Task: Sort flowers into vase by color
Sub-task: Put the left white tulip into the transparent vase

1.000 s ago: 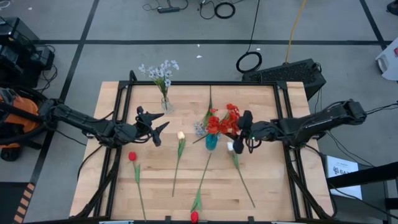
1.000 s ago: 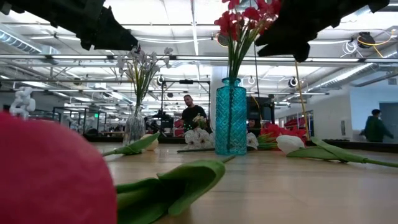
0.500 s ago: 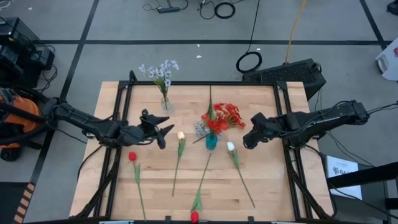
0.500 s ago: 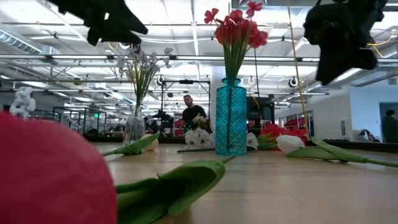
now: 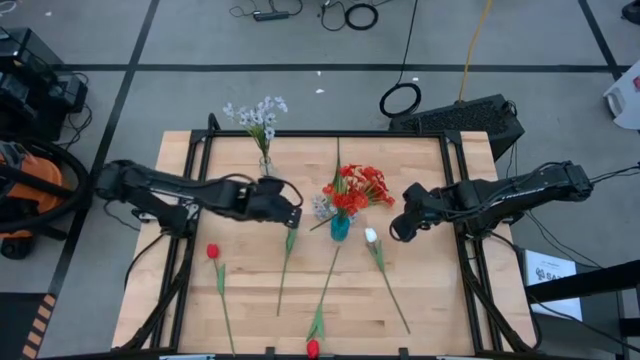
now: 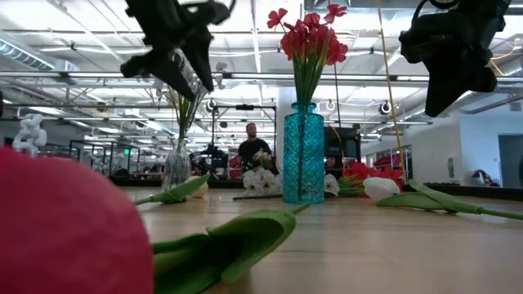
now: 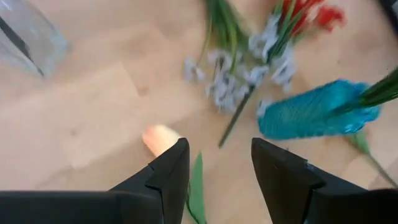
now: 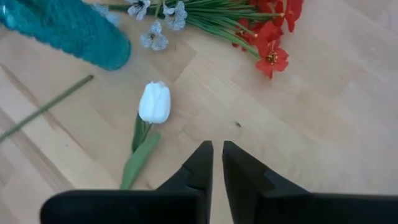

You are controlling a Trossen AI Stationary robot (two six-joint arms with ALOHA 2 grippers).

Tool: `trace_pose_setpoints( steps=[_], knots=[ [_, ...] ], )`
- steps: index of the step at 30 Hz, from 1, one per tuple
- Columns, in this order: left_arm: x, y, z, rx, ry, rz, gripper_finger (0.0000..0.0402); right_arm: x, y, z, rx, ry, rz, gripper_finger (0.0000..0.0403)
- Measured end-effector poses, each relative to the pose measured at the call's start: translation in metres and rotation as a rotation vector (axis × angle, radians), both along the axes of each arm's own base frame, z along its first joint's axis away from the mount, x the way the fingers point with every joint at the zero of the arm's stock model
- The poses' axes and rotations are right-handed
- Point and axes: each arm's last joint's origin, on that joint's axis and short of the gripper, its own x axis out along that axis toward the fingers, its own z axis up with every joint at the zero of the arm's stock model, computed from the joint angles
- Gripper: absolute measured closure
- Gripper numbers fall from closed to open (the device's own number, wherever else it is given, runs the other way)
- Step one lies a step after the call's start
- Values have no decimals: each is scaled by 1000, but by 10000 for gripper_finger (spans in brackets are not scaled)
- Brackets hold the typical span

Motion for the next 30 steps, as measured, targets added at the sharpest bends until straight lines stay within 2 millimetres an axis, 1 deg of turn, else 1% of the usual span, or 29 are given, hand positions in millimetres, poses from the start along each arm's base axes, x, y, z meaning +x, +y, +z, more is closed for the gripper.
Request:
trace_pose_setpoints(
  steps=[4, 10, 16, 22, 30],
  knots=[
    [11, 5, -19, -63, 72, -1, 224, -1, 0, 0, -27, 24, 50, 376],
    [23, 2, -45, -143, 152, 48, 224, -2, -1, -1, -78, 40, 98, 376],
    [32, -13, -73, -240, 224, 86, 224, -2, -1, -1, -104, 52, 157, 377],
    [37, -28, -97, -268, 299, 105, 224, -2, -1, -1, -131, 64, 220, 378],
    [42, -32, -125, -247, 383, 109, 224, -2, -1, 0, -152, 73, 267, 378]
  ],
)
